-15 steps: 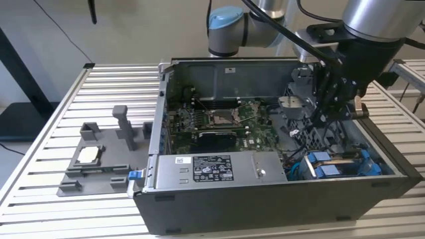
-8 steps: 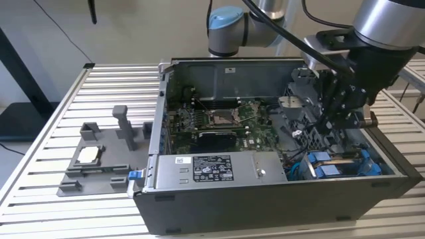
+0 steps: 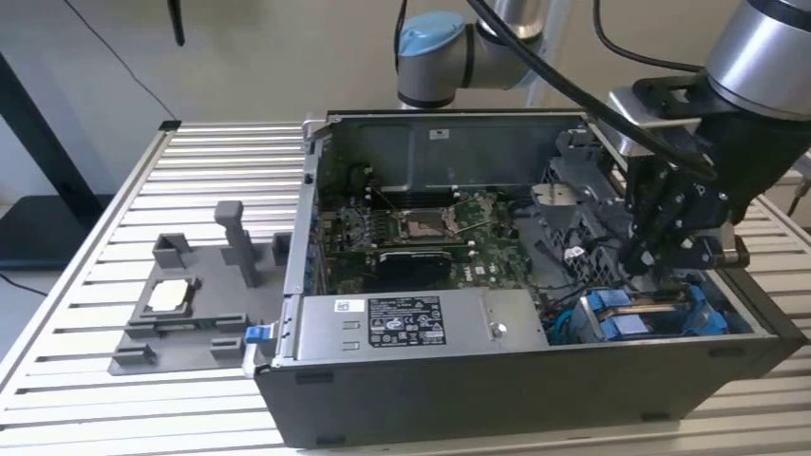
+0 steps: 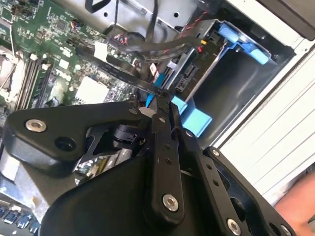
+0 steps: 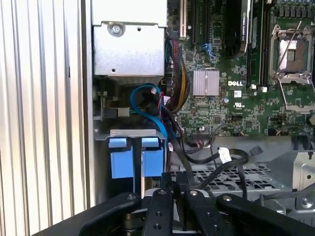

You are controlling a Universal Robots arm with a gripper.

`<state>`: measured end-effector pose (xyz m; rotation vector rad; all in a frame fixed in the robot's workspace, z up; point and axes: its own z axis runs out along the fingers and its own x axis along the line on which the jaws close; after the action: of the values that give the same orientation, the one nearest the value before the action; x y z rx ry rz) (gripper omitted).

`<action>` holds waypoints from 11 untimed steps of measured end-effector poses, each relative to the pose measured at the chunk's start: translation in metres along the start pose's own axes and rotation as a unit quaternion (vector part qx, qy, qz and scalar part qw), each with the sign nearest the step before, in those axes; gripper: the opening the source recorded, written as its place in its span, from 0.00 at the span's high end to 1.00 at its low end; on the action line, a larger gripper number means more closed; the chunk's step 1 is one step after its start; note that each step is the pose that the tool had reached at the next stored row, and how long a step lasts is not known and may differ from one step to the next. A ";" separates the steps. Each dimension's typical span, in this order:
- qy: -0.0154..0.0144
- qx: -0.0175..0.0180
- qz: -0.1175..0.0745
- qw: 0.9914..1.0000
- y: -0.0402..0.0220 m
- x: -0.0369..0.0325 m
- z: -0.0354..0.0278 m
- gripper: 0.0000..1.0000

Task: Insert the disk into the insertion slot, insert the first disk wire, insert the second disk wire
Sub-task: 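Insert the second disk wire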

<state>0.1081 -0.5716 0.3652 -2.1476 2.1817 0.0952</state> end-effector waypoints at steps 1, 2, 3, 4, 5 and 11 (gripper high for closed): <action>0.000 0.000 0.000 1.000 -0.0015 0.0017 0.0006 0.84; 0.000 -0.001 0.000 1.000 -0.0031 0.0035 0.0012 0.84; -0.001 -0.001 0.000 1.000 -0.0046 0.0053 0.0019 0.84; -0.001 -0.001 0.000 1.000 -0.0060 0.0067 0.0027 0.84; -0.003 -0.001 0.000 1.000 -0.0072 0.0079 0.0036 0.84; -0.016 -0.001 0.001 1.000 -0.0122 0.0131 0.0096 0.84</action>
<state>0.1203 -0.5839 0.3545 -2.1300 2.1662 0.1319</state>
